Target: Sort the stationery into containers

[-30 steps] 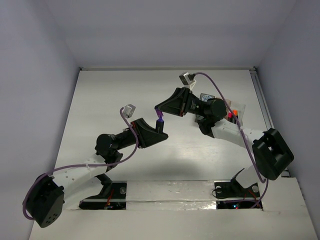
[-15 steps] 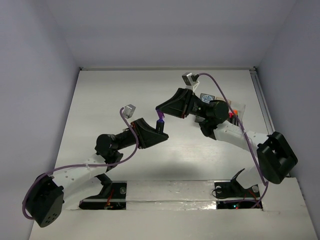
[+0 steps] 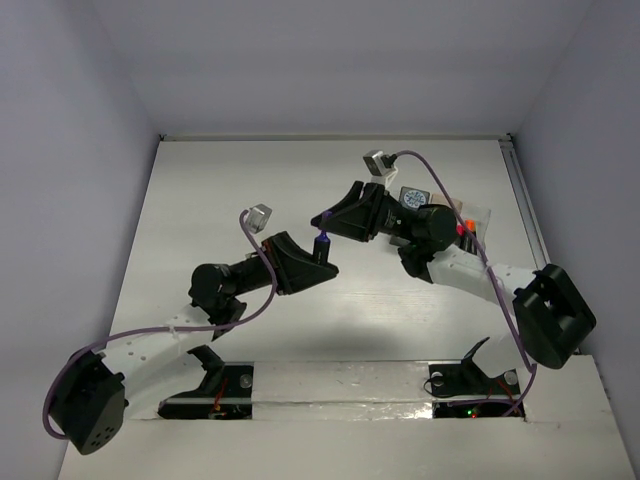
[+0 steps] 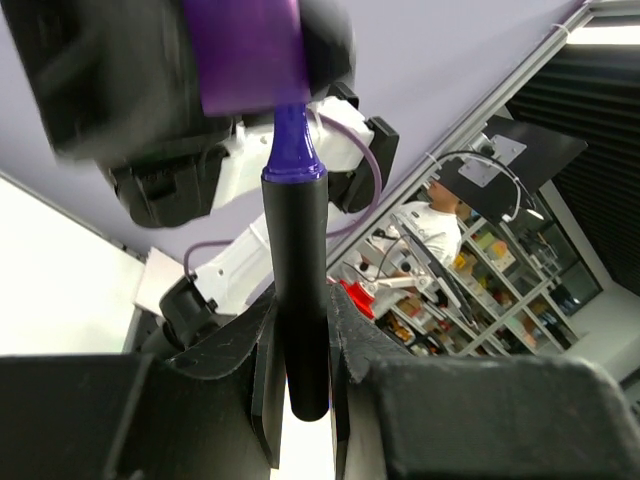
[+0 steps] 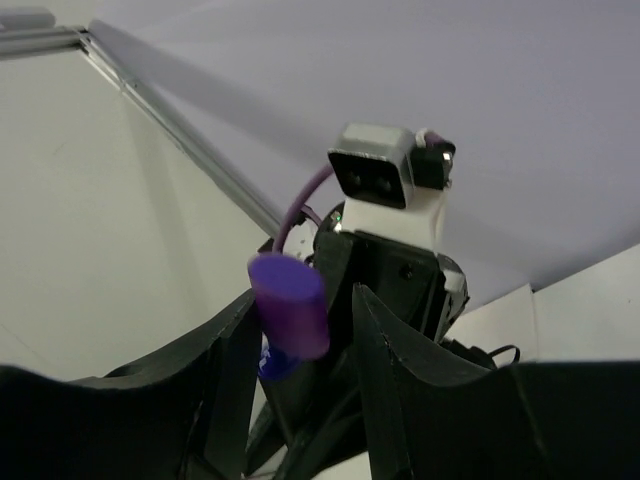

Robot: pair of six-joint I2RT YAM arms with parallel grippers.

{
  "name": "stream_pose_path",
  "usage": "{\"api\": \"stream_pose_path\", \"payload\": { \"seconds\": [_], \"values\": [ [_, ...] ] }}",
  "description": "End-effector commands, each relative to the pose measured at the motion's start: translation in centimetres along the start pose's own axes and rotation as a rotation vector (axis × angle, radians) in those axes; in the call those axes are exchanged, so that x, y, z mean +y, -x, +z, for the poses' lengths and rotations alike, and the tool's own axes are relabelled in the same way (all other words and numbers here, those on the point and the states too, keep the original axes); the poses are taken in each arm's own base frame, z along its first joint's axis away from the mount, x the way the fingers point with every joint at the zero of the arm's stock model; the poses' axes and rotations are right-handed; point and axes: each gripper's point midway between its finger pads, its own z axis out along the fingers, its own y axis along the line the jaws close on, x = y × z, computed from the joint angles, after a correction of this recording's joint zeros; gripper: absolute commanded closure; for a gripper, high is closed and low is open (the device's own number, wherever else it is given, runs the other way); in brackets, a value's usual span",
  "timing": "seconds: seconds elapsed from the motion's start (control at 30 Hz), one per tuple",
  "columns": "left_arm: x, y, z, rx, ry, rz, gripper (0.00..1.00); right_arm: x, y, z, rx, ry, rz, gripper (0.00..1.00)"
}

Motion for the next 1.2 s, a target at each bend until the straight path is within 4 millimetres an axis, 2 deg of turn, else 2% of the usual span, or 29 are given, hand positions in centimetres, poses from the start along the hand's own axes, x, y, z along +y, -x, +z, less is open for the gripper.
{"api": "stream_pose_path", "payload": {
  "seconds": [0.0,0.17,0.37,0.5,0.97,1.13,1.17],
  "values": [
    [-16.6,2.6,-3.7,-0.238,-0.644,0.559,1.0,6.8,-1.6,-1.2,0.021,0.304,-0.283,0.53],
    [-16.0,2.5,-3.5,-0.228,-0.618,0.564,1.0,7.4,-1.6,-1.3,0.02,0.315,-0.295,0.51],
    [-15.3,2.2,-3.6,-0.222,-0.6,0.549,1.0,7.5,-1.6,-1.3,0.016,0.316,-0.303,0.53],
    [-15.0,2.1,-3.6,-0.213,-0.587,0.541,1.0,7.3,-1.9,-1.2,0.042,0.317,-0.289,0.4],
    [-13.9,1.6,-3.5,-0.192,-0.542,0.536,1.0,7.9,-2.6,-1.9,0.068,0.318,-0.291,0.33],
    [-13.4,1.6,-3.5,-0.19,-0.49,0.571,1.0,6.2,-3.2,-2.4,0.067,0.217,-0.295,0.33],
    [-12.4,1.6,-3.2,-0.18,-0.44,0.555,1.0,4.7,-3.7,-2.8,0.075,0.155,-0.26,0.34]
  ]
}}
